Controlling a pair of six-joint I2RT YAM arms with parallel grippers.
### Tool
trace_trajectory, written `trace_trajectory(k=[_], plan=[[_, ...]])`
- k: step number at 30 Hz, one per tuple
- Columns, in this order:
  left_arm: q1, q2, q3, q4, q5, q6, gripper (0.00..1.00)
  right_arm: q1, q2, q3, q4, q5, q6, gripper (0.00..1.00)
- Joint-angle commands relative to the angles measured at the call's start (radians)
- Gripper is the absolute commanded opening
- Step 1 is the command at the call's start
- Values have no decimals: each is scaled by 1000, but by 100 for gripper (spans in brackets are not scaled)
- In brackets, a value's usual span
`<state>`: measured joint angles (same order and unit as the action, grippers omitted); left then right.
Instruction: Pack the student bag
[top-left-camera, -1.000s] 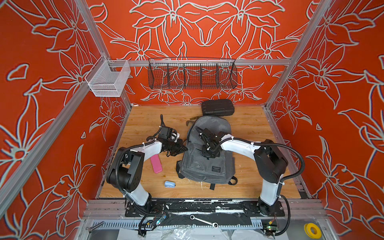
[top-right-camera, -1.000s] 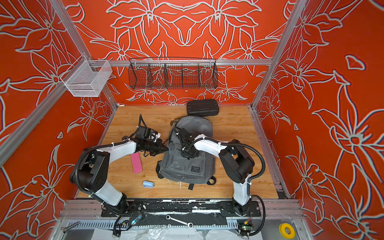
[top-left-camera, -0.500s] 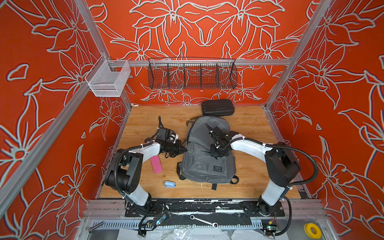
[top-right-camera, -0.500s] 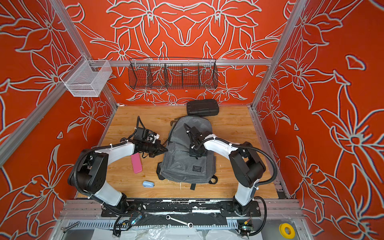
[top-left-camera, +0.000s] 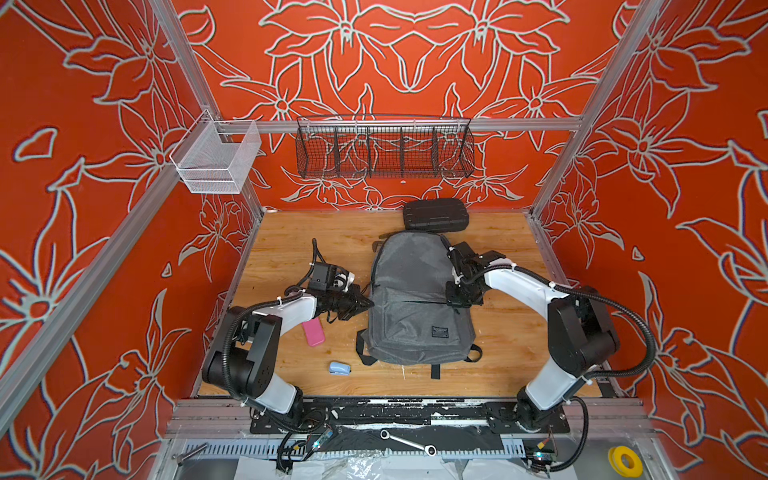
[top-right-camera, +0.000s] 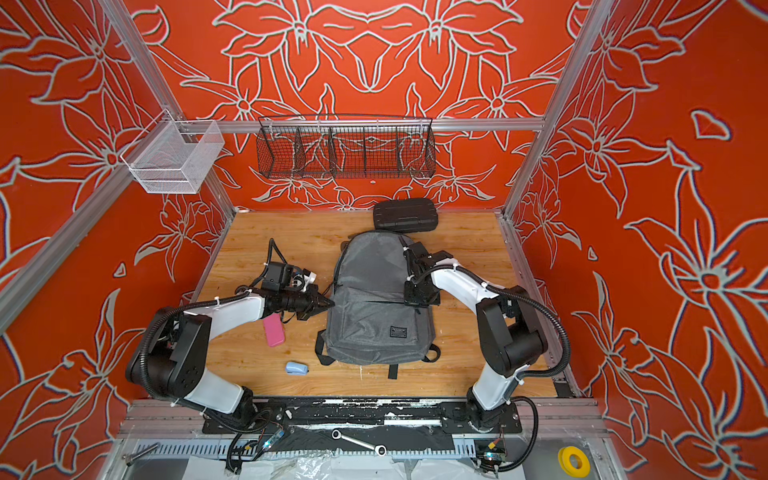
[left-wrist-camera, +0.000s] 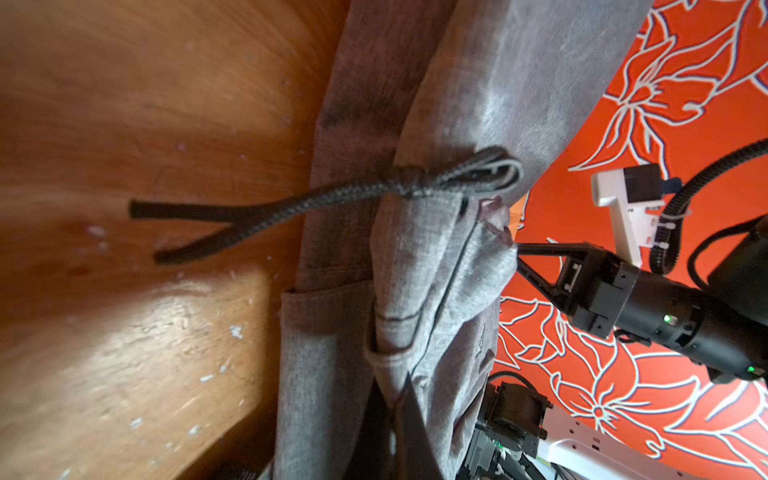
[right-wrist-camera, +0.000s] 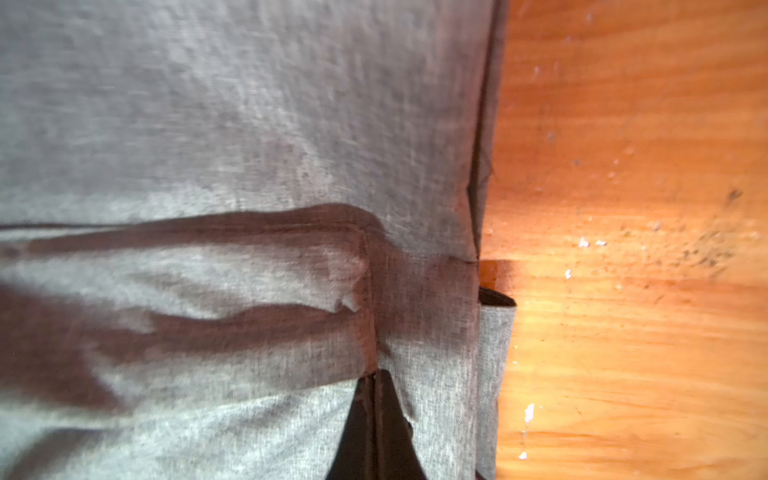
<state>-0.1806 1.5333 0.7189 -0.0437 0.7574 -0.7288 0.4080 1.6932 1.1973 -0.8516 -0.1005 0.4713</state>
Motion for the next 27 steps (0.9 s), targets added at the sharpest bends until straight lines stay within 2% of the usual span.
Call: trace_trajectory(k=[1, 7, 13, 14, 18, 23, 24, 27], plan=[[28, -50, -15, -16, -122, -39, 0, -31, -4, 15, -156, 121, -59, 0], [-22, -69, -49, 35, -152, -75, 0, -51, 27, 7, -128, 189, -86, 0], [-149, -105, -109, 54, -216, -115, 0, -117, 91, 112, -102, 292, -185, 0], [-175, -117, -114, 47, -239, -118, 6, -135, 99, 128, -87, 301, -214, 0], [-239, -157, -80, -62, -333, -95, 52, -163, 134, 205, -18, 309, -370, 1], [-238, -230, 71, -368, -530, -15, 81, -170, 129, 299, -18, 262, -456, 34], [-235, -234, 112, -443, -568, -2, 87, -170, 105, 301, -18, 251, -454, 39], [-205, -240, 200, -594, -641, 13, 98, -170, 17, 260, 3, 193, -436, 50]])
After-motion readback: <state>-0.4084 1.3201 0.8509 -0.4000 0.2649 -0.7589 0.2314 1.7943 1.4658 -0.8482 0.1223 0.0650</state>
